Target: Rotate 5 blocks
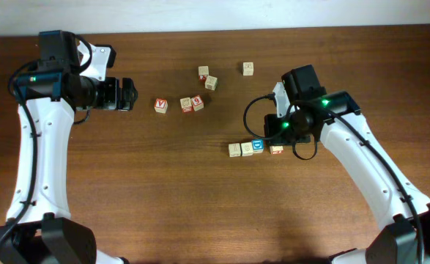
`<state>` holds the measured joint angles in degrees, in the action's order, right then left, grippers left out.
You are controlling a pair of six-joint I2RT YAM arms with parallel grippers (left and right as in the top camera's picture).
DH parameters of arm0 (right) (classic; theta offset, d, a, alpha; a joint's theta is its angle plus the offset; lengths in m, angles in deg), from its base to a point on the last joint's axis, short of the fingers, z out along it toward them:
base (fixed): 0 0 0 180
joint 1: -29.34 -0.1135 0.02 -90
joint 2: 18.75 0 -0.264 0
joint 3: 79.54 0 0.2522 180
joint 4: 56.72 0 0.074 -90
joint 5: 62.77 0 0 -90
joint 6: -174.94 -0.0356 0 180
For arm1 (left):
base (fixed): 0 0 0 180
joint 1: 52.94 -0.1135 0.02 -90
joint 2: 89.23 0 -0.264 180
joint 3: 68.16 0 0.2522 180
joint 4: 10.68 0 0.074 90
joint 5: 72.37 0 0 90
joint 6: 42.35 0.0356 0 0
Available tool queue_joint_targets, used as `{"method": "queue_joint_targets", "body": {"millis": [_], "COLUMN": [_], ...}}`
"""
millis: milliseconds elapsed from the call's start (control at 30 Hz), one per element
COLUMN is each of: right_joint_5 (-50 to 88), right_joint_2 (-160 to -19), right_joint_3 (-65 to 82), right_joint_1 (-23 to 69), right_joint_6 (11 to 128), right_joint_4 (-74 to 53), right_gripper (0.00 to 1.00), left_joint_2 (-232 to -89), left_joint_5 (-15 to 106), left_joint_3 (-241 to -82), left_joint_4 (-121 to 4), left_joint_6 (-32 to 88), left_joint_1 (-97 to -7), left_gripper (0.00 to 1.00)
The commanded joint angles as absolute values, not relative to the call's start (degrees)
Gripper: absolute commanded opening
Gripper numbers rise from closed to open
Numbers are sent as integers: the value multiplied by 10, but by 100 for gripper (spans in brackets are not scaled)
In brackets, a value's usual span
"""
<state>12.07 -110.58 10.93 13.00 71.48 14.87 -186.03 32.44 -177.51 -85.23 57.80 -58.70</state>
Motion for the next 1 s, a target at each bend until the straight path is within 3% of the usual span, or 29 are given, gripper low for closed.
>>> {"method": "queue_joint_targets", "body": {"millis": [0, 100, 333, 500, 633, 767, 967], "right_joint_5": [130, 162, 221, 235, 266, 294, 242], "right_joint_2": [-1101, -1101, -1124, -1176, -1227, -1252, -1253], "right_joint_3": [116, 115, 114, 114, 114, 114, 91], "right_joint_1": [128, 139, 163, 163, 164, 198, 230], "right_joint_6": [780, 785, 767, 754, 723, 673, 689], "right_joint_4": [149, 139, 96, 47, 44, 79, 97], "right_gripper": [12, 26, 33, 33, 23, 4, 4], "left_joint_2": [-1863, -1863, -1863, -1863, -1863, -1863, -1863], "left_joint_5": [329, 329, 329, 329, 329, 329, 329], "left_joint_3": [-1787, -1787, -1786, -1787, -1786, -1787, -1787], "left_joint_4": [-852, -852, -852, -852, -852, -852, -852], "left_joint_6": [575, 575, 575, 575, 575, 575, 575], "left_joint_1": [-587, -587, -587, -587, -587, -587, -587], "left_gripper": [99, 99, 99, 99, 99, 99, 99]}}
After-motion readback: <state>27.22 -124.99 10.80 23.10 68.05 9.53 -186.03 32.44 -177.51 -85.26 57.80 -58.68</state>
